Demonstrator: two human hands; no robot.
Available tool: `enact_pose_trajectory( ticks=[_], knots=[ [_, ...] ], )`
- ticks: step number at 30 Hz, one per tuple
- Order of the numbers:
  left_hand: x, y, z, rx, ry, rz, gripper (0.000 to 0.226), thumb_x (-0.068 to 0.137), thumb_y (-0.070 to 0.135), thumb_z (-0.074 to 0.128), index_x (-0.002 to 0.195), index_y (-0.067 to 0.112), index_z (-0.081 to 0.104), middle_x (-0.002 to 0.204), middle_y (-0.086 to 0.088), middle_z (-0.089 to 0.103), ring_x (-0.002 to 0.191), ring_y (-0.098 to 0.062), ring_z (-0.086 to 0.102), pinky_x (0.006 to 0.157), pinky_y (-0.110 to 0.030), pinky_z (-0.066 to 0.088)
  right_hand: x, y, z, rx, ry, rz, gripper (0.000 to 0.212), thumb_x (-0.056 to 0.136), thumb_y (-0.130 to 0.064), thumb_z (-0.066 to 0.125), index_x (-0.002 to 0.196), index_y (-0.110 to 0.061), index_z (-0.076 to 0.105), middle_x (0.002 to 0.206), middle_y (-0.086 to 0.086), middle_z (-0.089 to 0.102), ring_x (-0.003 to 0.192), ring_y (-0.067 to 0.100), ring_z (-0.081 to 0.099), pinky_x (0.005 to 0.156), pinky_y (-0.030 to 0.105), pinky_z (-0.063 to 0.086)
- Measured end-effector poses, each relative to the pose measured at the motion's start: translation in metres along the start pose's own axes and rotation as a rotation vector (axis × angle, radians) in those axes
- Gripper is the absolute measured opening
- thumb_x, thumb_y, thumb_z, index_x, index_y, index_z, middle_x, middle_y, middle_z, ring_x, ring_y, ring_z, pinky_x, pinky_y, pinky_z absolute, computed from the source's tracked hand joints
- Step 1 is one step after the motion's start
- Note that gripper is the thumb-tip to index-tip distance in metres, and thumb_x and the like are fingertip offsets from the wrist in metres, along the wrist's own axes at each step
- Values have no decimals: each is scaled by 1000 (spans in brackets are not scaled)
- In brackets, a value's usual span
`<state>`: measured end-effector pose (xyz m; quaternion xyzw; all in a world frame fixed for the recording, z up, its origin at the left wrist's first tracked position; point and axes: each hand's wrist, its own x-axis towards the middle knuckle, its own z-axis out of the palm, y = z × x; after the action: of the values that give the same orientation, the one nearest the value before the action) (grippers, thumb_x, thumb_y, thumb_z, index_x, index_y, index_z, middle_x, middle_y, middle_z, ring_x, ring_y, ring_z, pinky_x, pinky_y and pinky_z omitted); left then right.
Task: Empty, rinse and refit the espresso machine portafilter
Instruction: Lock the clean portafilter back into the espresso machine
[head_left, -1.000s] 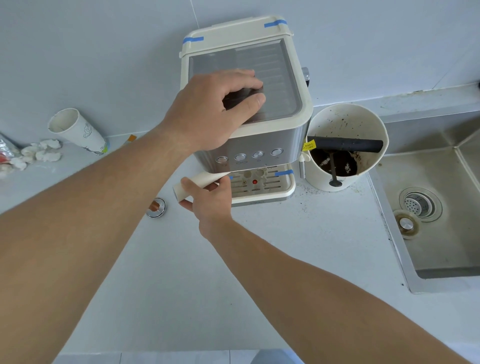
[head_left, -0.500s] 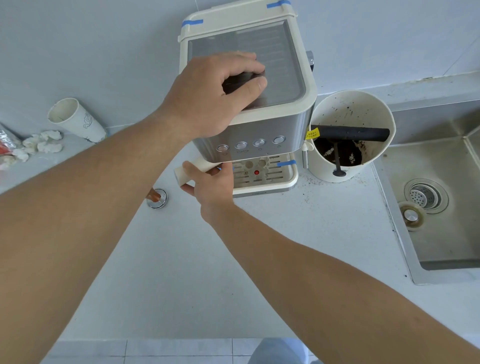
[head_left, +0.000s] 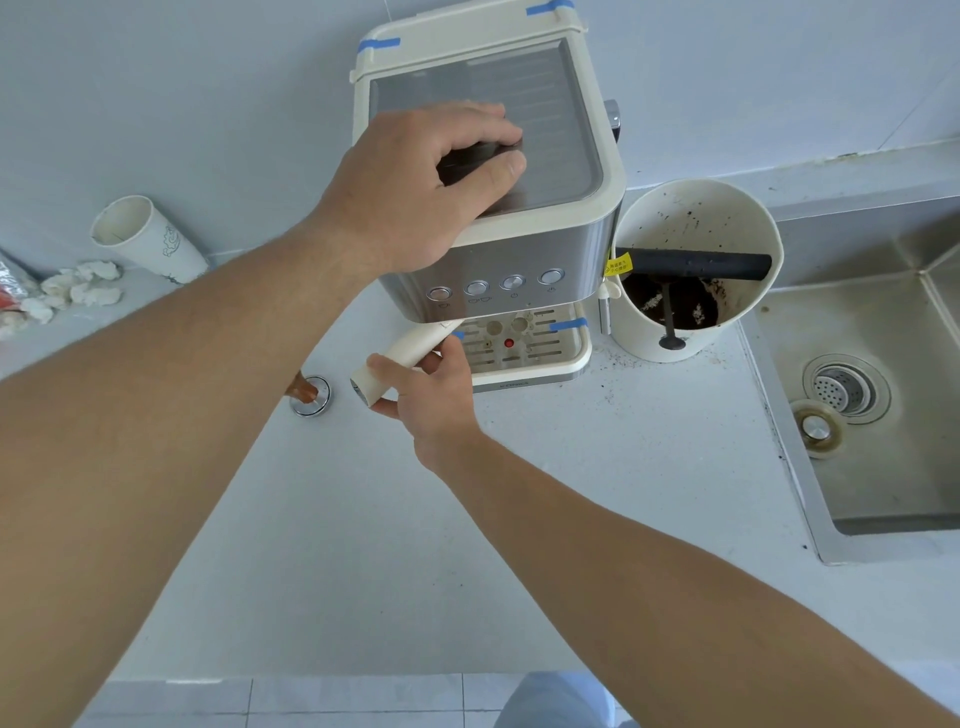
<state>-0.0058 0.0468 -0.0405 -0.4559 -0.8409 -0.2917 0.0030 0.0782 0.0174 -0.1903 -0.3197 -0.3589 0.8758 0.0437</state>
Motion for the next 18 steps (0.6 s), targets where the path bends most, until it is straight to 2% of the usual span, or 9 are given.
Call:
enact_pose_trajectory(
  ticks=[3, 7, 12, 18],
  knots=[
    [-1, 0, 0, 2, 1, 2, 37, 91, 45, 52, 120, 28, 68, 134, 8, 61, 128, 2, 48, 111, -28, 36, -1, 0, -3, -23, -16, 13, 48, 79, 1, 78, 117, -13, 53, 119, 18, 61, 96, 23, 62, 77, 50, 62],
    [-1, 2, 0, 4, 3, 11, 36, 91, 43, 53, 119, 26, 68, 132, 8, 62, 128, 4, 48, 111, -26, 36, 1, -1, -2, -35, -10, 13, 46, 78, 0, 78, 114, -14, 52, 112, 14, 59, 94, 22, 61, 76, 49, 63],
    [-1, 3, 0, 6, 2, 8, 36, 91, 42, 53, 120, 26, 68, 133, 8, 62, 128, 4, 48, 111, -26, 36, 3, -3, 6, -36, 21, 14, 50, 78, -1, 80, 117, -11, 51, 123, 20, 58, 98, 25, 61, 74, 48, 63],
    [-1, 1, 0, 8, -1, 7, 36, 92, 43, 53, 120, 27, 68, 133, 8, 62, 129, 3, 48, 112, -28, 36, 1, -5, 11, -43, 19, -11, 50, 78, -2, 81, 115, -12, 49, 121, 17, 58, 100, 25, 60, 75, 48, 63]
  ],
)
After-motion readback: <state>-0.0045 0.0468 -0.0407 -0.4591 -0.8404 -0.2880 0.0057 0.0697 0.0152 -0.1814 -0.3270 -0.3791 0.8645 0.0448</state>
